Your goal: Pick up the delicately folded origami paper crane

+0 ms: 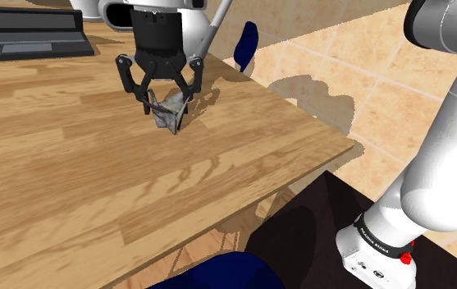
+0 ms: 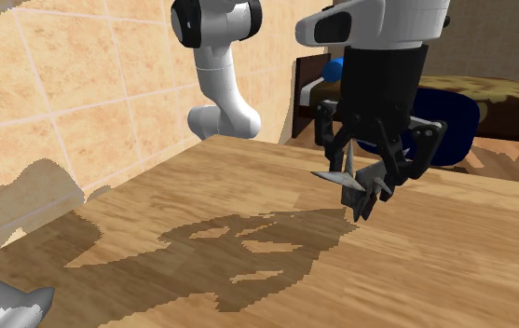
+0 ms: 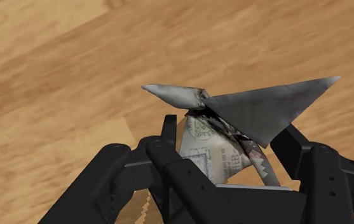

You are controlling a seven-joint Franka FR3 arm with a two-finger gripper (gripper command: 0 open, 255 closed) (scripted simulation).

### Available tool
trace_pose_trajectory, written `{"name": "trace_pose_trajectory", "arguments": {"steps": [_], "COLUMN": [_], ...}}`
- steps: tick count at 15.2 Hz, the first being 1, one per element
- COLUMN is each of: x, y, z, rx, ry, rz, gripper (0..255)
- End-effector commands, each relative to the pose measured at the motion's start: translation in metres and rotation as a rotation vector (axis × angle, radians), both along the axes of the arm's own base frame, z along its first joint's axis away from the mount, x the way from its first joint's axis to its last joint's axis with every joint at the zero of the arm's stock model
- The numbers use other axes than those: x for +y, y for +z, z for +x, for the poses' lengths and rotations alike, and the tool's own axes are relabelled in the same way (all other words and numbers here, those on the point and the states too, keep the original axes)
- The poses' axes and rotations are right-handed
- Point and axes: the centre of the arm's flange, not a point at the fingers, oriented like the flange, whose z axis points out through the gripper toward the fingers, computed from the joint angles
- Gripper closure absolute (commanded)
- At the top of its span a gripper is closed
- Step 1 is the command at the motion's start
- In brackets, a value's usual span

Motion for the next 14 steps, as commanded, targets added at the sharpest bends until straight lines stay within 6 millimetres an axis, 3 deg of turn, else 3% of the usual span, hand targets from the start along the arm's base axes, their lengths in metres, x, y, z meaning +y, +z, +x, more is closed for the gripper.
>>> {"name": "trace_pose_trajectory", "arguments": {"steps": [1,8,14], "x": [0.0,0.0,0.0], "y": [-0.001,-0.001,0.03], "z": [0.0,-0.001,-0.001], "rx": [0.0,0.0,0.0], "ry": [0.0,0.0,0.0], "rz": [0.0,0.0,0.0], "gripper": [255,255,255]}}
